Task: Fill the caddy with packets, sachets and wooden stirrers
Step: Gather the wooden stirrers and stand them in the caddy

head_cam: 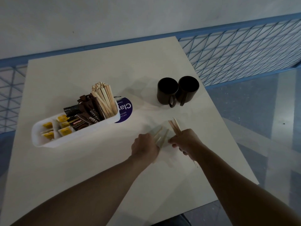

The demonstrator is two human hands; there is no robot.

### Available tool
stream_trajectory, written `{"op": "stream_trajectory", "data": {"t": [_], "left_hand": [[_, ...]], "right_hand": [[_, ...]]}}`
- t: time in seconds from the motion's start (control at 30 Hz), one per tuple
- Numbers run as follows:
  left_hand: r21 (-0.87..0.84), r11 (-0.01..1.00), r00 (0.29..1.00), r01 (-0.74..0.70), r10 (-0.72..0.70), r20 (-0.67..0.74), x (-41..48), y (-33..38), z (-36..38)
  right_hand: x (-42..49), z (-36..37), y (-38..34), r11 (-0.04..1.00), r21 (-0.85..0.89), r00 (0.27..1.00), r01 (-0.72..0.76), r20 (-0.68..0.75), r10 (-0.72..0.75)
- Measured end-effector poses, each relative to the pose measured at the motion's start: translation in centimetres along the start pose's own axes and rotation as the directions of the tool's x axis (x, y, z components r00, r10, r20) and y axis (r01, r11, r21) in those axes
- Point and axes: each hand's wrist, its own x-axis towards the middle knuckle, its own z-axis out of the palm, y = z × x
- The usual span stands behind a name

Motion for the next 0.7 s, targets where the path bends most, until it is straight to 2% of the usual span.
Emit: {"op": "stream_trajectory", "data": {"t": [0.1, 0.27, 0.47, 0.7], "left_hand": [[-0.004, 1.0, 1.0, -0.012, 0.012, -0.014, 0.0, 0.2, 0.1], [-0.103, 0.993, 0.998, -0.053, 0.05, -0.036, 0.8, 1.5, 0.0], [-0.11, 0.992, 0.998, -0.059, 0.058, -0.007, 1.6, 2.5, 0.3], [-0.027, 0.998, 0.997, -0.059, 0.058, -0.054, 0.7, 2.7, 1.5]], "right_hand": [[0.3, -0.8, 0.4, 1.0, 0.029, 1.0, -0.006, -0.01, 0.006], [0.9, -2.0, 0.9, 0.997, 0.073, 1.0, -0.01, -0.026, 0.012], [1.4, -2.8, 1.3, 0.994, 0.107, 0.998, 0.018, -0.065, -0.011], [1.5, -3.3, 1.2, 0.972, 0.21, 0.993, 0.107, 0.025, -0.115]]}}
